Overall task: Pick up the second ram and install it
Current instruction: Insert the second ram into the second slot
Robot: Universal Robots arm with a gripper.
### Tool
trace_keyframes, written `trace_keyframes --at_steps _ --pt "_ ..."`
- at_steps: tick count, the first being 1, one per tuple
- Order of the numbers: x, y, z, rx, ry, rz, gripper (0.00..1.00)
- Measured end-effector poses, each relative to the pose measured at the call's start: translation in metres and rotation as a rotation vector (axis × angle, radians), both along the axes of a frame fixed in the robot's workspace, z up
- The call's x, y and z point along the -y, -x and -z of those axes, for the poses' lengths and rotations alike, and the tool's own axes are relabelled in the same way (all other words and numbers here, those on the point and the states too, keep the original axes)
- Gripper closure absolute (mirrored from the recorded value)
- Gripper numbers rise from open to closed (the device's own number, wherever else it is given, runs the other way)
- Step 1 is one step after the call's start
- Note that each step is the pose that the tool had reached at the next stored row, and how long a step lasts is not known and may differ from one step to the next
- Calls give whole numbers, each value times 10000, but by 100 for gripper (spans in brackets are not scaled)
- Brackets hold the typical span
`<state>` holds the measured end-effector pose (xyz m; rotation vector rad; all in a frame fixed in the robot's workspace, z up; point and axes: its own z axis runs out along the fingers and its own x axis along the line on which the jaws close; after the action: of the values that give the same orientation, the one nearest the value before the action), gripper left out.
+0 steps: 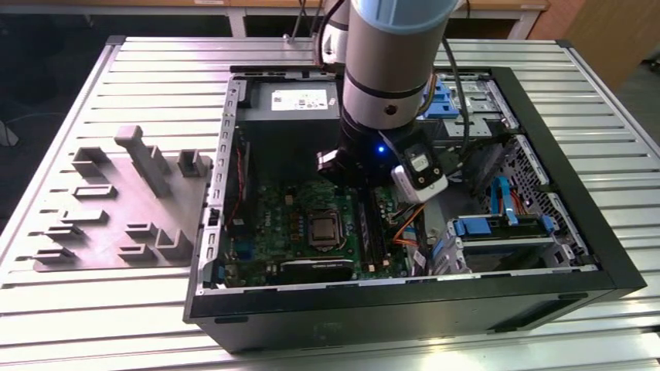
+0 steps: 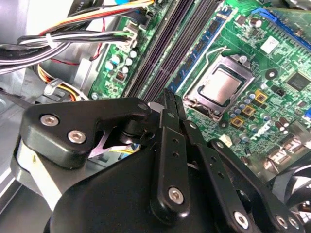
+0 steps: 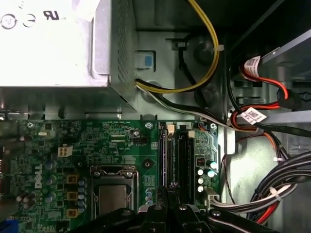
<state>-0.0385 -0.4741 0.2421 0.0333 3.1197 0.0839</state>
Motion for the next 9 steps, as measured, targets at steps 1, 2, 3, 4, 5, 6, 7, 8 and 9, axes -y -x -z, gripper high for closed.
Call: trace_keyframes --at_steps 1,2,3,4,5,6,7,8,9 --pt "1 -4 5 0 1 10 89" --pt "1 -14 11 -1 0 18 89" --pt "1 -26 16 -2 0 24 89" --pt "2 -40 20 -4 0 29 89" --pt "3 -53 25 -6 0 35 89" --pt "4 -61 32 -8 0 39 89" --pt "6 -66 43 -9 1 44 89" --pt "9 -69 57 -9 1 48 89" --pt "13 -72 73 -8 0 52 89"
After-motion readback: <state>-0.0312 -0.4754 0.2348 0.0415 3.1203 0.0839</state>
